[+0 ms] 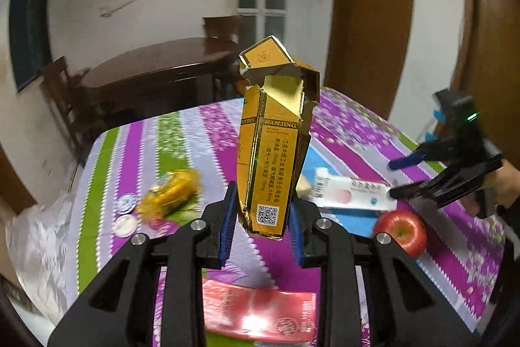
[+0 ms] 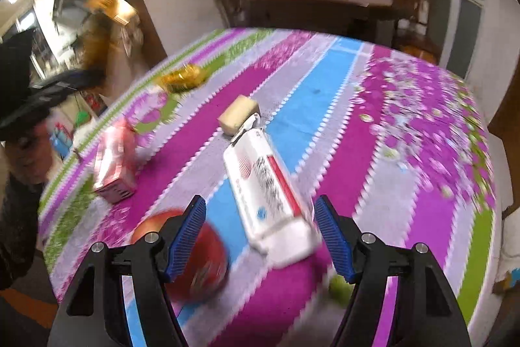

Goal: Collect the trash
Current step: 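Grasp the gold cigarette box with the left tool while the right tool grasps the white plaster pack, then carry the gold cigarette box and white plaster pack over the green bin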

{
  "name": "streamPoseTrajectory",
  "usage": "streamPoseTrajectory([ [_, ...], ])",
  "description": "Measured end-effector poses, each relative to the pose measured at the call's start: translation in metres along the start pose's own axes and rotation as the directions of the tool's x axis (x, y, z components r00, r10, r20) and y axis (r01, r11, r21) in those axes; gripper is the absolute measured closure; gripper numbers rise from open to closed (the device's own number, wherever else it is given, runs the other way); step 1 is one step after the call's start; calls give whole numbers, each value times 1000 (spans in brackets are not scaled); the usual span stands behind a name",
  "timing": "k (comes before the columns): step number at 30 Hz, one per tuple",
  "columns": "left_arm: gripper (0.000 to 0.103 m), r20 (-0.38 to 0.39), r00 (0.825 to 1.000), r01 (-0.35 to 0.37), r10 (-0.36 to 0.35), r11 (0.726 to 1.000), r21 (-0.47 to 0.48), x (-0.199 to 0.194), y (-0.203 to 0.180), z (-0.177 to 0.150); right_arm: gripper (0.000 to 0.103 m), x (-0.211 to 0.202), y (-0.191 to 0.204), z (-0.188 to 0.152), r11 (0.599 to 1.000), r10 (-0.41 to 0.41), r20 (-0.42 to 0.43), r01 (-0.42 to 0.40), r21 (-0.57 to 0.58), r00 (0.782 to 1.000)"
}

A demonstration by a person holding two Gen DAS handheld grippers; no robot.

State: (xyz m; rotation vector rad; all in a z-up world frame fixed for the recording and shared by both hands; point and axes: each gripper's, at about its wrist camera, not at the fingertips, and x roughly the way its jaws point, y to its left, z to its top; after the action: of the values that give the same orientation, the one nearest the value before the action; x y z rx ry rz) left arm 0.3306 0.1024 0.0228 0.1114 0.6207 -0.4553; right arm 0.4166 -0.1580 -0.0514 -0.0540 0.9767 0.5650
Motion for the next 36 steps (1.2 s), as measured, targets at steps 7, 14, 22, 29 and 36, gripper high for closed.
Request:
streamPoseTrajectory([
  [7,76,5,999,-33,33,996,-83,-2,22,-7,34,57,10,32,998,-29,-154,20,-59,988],
  [14,76,-3,1000,-31,31,996,-84,0,7,-21,49,62,20,27,992,-90,-125,78,-98,988],
  [22,76,10,996,-92,93,990,-105,-3,-16,-33,53,8,19,17,990,-137,87,138,-4,987],
  [29,76,78,981,-168,179,978,-127,-24,-61,-45,53,-62,53,-22,973,-230,323,215,82,918],
  [36,76,139,956,-238,259,959,-155,-48,-113,-62,51,-121,105,-79,941,-336,500,300,155,798],
])
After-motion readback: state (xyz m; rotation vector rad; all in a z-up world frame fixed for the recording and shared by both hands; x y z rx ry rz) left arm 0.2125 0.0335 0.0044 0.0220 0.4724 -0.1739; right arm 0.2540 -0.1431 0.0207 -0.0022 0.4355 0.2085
